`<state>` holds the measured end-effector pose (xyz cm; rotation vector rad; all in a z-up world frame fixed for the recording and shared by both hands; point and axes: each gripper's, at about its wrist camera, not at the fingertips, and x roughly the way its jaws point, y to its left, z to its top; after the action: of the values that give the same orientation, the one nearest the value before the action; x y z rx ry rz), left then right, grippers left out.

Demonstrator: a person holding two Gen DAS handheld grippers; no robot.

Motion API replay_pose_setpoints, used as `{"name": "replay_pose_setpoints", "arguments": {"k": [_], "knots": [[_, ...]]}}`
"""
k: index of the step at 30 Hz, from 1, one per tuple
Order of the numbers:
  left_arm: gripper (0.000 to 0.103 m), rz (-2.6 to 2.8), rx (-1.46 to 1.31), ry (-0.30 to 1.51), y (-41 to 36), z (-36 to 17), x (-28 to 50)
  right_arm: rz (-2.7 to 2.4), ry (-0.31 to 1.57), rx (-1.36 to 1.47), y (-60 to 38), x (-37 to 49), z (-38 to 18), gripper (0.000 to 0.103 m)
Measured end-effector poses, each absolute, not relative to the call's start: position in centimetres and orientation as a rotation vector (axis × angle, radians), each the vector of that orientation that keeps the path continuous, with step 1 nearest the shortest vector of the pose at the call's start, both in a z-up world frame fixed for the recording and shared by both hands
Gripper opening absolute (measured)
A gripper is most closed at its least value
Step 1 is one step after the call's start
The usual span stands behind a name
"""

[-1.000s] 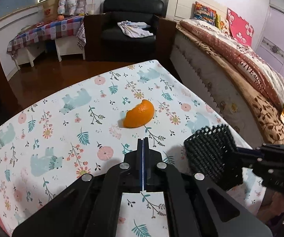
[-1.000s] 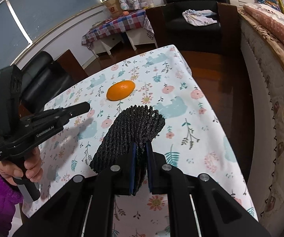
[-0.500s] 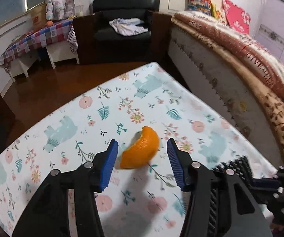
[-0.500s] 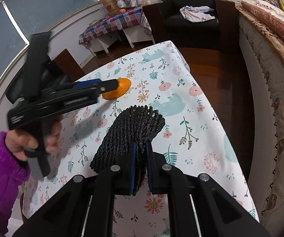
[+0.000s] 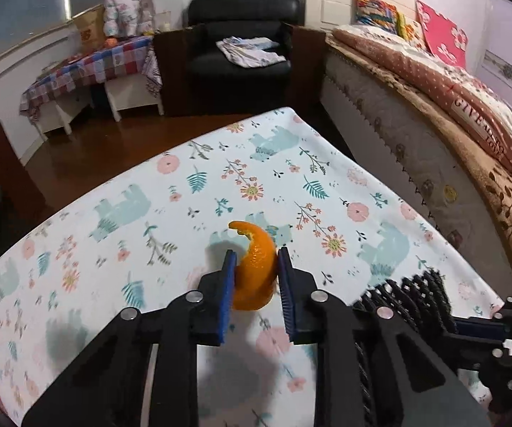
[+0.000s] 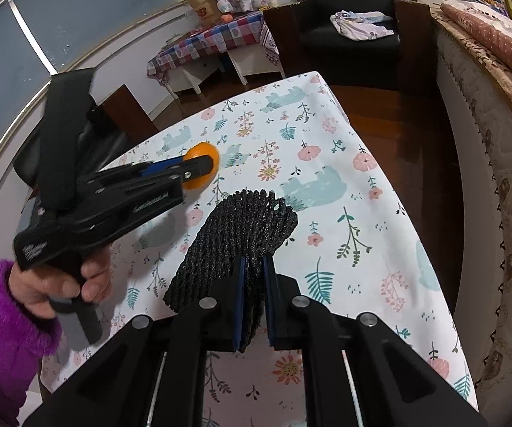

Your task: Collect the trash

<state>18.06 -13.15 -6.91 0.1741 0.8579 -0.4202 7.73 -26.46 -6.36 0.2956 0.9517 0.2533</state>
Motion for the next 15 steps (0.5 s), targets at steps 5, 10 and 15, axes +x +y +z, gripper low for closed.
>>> {"name": "replay_pose_setpoints", "arguments": {"k": [5,10,15], "knots": [[0.023,-0.341,0.141,0.83,-11.4,-4.9,15.0,0.295,0.93,0.276,-25.0,7.5,-5.6,0.009],[0.023,-0.231,0.108,0.804,-8.8,-3.2,11.8,0.357,0.902,0.234,-22.2,7.2,-4.5,0.009],[0.023,-0.101,0.033,0.789,-4.7,-1.8,9.2,0.422,0.878,0.184,-18.6,7.2,-3.3,0.009]]}}
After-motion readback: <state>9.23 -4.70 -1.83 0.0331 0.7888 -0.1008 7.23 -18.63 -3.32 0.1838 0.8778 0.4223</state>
